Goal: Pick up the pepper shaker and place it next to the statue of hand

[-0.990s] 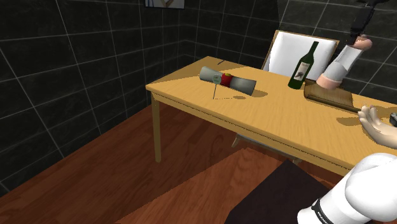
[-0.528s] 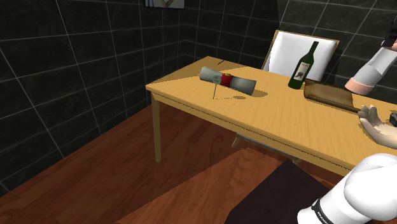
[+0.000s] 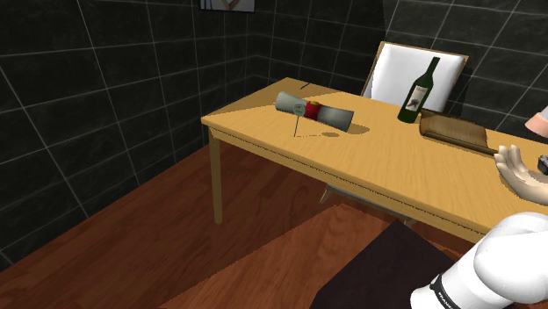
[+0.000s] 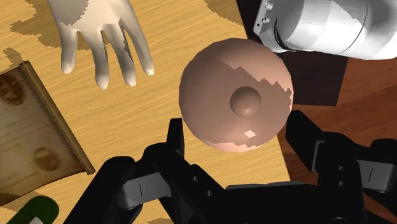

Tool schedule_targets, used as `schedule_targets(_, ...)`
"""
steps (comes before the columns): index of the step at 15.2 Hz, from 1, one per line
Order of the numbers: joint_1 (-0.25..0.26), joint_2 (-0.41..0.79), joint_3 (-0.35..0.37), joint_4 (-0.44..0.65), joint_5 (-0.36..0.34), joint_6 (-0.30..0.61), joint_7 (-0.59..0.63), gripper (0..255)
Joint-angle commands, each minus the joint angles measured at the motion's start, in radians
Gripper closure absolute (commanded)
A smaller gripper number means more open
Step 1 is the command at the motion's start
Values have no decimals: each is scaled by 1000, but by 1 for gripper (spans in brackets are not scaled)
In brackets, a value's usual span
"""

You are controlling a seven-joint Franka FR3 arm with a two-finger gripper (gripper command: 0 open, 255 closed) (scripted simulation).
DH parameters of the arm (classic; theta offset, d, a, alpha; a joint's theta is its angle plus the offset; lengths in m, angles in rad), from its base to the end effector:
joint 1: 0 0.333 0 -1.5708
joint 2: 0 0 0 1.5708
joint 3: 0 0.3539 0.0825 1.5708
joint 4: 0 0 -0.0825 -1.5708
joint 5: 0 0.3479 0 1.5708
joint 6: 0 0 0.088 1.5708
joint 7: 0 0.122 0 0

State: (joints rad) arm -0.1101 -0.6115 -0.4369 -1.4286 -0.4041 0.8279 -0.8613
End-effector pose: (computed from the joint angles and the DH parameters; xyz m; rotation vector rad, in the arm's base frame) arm 0.0645 -0.2382 0.8193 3.1278 0.1955 -0.1383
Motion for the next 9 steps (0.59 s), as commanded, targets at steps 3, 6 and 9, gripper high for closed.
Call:
schedule_targets(3, 0, -23, -56, 47, -78, -38, -113, 255)
schedule_targets(6, -6, -58, -54, -6, -86, -17, -106, 255)
schedule_targets(9, -15, -104, -46, -89, -86, 18, -81, 255)
